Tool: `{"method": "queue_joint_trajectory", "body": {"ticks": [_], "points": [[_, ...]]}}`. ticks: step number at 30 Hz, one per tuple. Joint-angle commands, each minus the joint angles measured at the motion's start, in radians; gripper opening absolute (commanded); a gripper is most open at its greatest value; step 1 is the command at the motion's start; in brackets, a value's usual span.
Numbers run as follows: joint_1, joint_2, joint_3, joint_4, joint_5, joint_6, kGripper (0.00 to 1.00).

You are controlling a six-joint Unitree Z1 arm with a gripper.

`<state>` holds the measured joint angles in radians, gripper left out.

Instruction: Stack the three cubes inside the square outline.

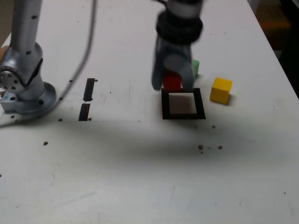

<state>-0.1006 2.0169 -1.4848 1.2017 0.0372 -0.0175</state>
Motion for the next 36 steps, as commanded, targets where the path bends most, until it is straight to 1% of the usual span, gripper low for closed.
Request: {"method": "queue_joint_trajectory", "body": {"ticks": [1, 9, 14, 17, 19, 20, 25, 27, 28, 30, 32, 36], "points": [[0.000, 0.006, -0.007, 0.001, -0.004, -0.001, 0.00], [-0.002, 0.066, -0.014, -0.007, -0.027, 0.001, 0.00], [-0.001, 0.080, -0.016, -0.013, -0.039, 0.002, 0.01], [-0.001, 0.084, -0.018, -0.018, -0.042, 0.002, 0.04], [-0.001, 0.085, -0.020, -0.022, -0.043, 0.002, 0.11], [-0.001, 0.085, -0.021, -0.025, -0.043, 0.002, 0.17], [-0.002, 0.093, -0.026, -0.038, -0.049, 0.002, 0.53], [-0.002, 0.100, -0.029, -0.039, -0.053, 0.002, 0.65], [-0.002, 0.102, -0.030, -0.040, -0.054, 0.002, 0.70], [-0.002, 0.105, -0.032, -0.041, -0.056, 0.003, 0.77], [-0.002, 0.107, -0.034, -0.041, -0.057, 0.004, 0.82], [-0.003, 0.107, -0.040, -0.034, -0.055, 0.006, 0.89]]}}
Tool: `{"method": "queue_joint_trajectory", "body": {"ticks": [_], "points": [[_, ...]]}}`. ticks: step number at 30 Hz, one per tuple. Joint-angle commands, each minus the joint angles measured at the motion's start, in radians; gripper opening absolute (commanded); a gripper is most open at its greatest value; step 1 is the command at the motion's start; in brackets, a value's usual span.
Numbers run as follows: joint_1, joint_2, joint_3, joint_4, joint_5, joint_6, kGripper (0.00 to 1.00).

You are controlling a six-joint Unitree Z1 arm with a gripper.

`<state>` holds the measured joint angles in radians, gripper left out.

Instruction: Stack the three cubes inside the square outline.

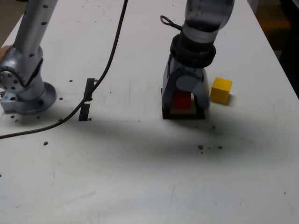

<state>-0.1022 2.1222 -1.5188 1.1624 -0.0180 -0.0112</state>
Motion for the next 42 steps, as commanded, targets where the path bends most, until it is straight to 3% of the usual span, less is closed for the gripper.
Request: {"method": "queue_joint_trajectory", "body": {"ticks": [1, 4, 8, 13, 25, 30, 34, 42], "points": [[-0.002, -0.006, -0.007, 0.011, 0.002, 0.000, 0.91], [-0.008, -0.091, -0.012, 0.054, 0.034, -0.008, 0.98], [-0.011, -0.194, -0.040, 0.124, 0.068, 0.006, 0.99], [-0.007, -0.243, -0.123, 0.224, 0.102, 0.079, 1.00], [0.066, -0.199, -0.226, 0.253, 0.160, 0.443, 1.00], [0.045, -0.150, -0.265, 0.233, 0.141, 0.496, 0.99], [0.001, -0.056, -0.390, 0.231, 0.109, 0.504, 0.98], [-0.026, 0.070, -0.511, 0.256, 0.119, 0.487, 0.97]]}}
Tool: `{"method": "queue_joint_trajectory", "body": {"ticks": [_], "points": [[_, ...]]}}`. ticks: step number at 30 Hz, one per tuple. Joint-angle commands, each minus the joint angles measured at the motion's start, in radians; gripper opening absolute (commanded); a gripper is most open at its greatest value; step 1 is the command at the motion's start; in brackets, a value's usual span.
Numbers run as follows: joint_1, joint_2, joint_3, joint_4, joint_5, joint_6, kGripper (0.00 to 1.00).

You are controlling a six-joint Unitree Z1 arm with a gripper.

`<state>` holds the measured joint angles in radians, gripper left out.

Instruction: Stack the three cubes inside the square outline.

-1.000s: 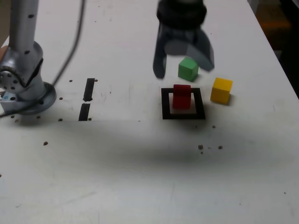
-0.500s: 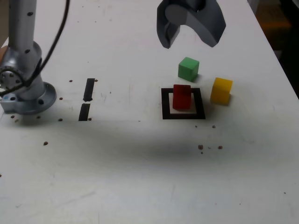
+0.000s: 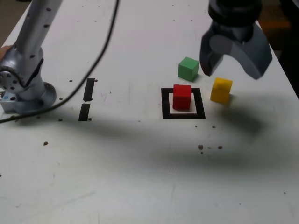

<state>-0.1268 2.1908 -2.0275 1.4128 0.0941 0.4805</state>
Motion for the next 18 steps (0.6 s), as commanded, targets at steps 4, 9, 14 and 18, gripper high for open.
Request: {"method": "queue_joint_trajectory", "body": {"ticks": [4, 9, 14, 18], "points": [[0.004, 0.037, 0.005, 0.017, 0.035, -0.026, 0.96], [0.007, 0.083, 0.006, 0.005, 0.028, -0.043, 0.89], [0.014, 0.090, 0.036, -0.022, 0.026, -0.055, 0.84], [0.027, 0.102, 0.071, -0.054, 0.019, -0.056, 0.80]]}}
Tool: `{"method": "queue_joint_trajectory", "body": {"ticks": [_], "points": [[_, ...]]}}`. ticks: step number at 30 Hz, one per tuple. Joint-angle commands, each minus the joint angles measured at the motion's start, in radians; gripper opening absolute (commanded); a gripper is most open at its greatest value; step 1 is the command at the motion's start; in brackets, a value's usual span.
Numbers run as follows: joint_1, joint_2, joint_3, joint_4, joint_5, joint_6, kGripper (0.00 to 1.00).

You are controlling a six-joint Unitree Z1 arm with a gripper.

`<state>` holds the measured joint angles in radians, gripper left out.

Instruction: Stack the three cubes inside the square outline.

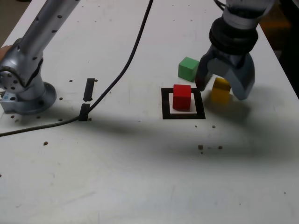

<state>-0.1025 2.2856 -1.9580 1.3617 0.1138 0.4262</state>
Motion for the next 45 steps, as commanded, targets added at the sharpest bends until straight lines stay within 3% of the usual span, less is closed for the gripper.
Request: {"method": "queue_joint_trajectory", "body": {"ticks": [1, 13, 16, 22, 31, 40, 45], "points": [[0.004, 0.009, 0.005, -0.007, -0.002, -0.001, 0.78], [0.007, 0.033, -0.014, -0.038, -0.022, -0.009, 0.33], [0.007, 0.034, -0.014, -0.035, -0.033, -0.022, 0.25], [0.006, 0.018, -0.021, 0.000, -0.017, -0.060, 0.20], [-0.074, -0.130, -0.174, 0.253, 0.043, -0.200, 0.19], [-0.158, -0.227, -0.079, 0.270, -0.016, -0.542, 0.19], [-0.165, -0.265, 0.055, 0.209, -0.029, -0.654, 0.19]]}}
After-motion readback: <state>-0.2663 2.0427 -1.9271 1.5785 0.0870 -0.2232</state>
